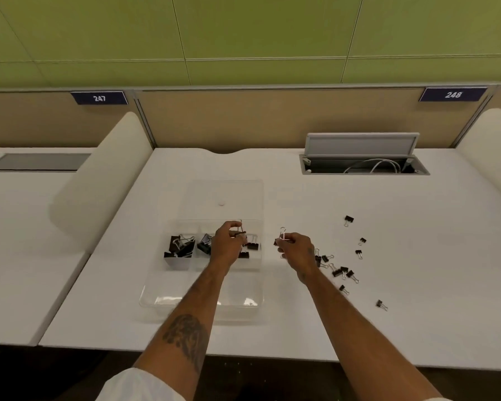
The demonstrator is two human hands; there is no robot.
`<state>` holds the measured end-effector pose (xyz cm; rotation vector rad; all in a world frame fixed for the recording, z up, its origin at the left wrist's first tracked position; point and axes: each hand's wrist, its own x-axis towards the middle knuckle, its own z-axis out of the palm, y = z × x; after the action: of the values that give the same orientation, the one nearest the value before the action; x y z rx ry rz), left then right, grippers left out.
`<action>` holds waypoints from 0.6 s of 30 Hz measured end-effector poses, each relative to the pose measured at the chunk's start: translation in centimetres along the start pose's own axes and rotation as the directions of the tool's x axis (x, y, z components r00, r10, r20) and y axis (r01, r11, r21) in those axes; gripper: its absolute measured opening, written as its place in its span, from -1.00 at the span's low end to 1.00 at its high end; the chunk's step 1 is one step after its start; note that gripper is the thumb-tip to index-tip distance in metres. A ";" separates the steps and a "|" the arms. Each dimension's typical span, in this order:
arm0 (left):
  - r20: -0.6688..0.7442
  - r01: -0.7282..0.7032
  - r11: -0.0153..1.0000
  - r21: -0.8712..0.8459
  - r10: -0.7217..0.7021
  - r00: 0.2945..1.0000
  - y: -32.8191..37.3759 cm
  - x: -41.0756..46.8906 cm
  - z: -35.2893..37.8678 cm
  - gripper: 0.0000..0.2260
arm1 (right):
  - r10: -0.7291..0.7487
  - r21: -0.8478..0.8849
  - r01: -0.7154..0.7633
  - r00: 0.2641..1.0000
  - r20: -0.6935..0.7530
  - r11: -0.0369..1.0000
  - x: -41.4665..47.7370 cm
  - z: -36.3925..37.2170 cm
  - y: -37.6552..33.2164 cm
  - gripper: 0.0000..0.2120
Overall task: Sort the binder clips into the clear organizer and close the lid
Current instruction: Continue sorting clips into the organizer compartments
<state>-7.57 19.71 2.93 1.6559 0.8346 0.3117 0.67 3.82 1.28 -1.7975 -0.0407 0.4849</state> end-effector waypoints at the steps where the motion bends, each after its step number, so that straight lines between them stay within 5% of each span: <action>1: 0.008 -0.004 0.999 0.038 0.004 1.000 -0.2 0.4 -0.4 -0.78 | -0.004 -0.003 0.004 1.000 0.001 1.000 -0.1 0.6 -0.1 -0.92; 9: 0.040 -0.100 0.926 0.364 0.091 0.995 -1.4 2.0 -1.8 -0.85 | 0.008 -0.065 -0.009 1.000 -0.025 0.998 -0.3 3.7 -0.2 -0.88; 18: 0.084 -0.065 0.946 0.317 0.040 0.996 -2.1 3.0 -1.0 -0.81 | 0.017 -0.144 -0.016 1.000 0.006 0.989 0.8 3.7 -0.3 -0.87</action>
<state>-6.74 22.57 0.55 1.9824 0.8152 0.1519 0.18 7.51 0.61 -1.9385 -0.0668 0.5114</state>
